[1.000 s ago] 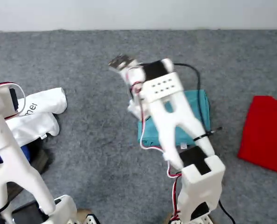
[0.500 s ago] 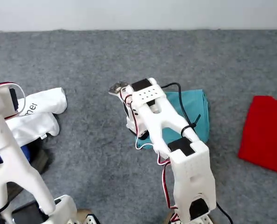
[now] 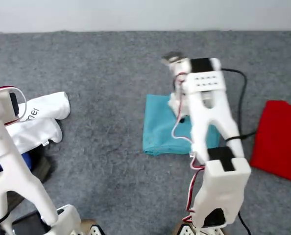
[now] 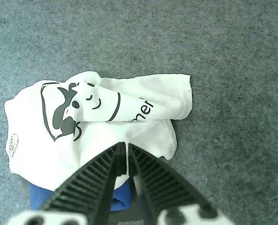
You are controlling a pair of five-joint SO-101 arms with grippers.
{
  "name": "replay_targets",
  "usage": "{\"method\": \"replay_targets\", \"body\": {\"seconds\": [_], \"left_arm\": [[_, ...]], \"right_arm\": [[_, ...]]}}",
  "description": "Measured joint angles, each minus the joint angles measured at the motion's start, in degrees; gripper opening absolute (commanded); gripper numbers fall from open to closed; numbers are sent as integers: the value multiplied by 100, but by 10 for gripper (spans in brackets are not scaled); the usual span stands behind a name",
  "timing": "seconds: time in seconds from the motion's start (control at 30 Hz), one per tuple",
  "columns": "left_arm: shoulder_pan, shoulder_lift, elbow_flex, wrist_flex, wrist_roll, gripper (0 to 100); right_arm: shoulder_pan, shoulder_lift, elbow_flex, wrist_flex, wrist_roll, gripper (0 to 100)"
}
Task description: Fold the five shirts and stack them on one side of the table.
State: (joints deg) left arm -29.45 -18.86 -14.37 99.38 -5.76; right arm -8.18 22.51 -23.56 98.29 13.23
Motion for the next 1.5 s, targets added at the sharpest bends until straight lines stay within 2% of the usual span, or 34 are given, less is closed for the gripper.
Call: {"method": "replay_targets", "body": {"seconds": [0.2, 0.47, 0.6, 0.83, 1.03, 1.1, 1.2, 1.33, 1.5], "left_arm": [[0, 0, 0, 0, 0, 16], [0, 0, 0, 0, 0, 16], [0, 0, 0, 0, 0, 16], [0, 0, 0, 0, 0, 16], [0, 0, 0, 0, -9, 16], [0, 0, 0, 0, -9, 16], [0, 0, 0, 0, -9, 16], [0, 0, 0, 0, -9, 16], [0, 0, 0, 0, -9, 16]], "right_arm": [[281, 105, -9, -448, -818, 397], [589, 1011, -9, -888, -1679, 377], [580, 1495, -9, -1081, -1899, 292], [633, 1837, -79, -1099, -1960, 2], [862, 1837, -123, -835, -1495, 10], [967, 1785, -123, -756, -1108, 10], [1196, 1662, -123, -703, 26, 10], [1574, 1521, -149, -774, 2312, 10], [1705, 1512, -255, -1459, 5160, 10]]}}
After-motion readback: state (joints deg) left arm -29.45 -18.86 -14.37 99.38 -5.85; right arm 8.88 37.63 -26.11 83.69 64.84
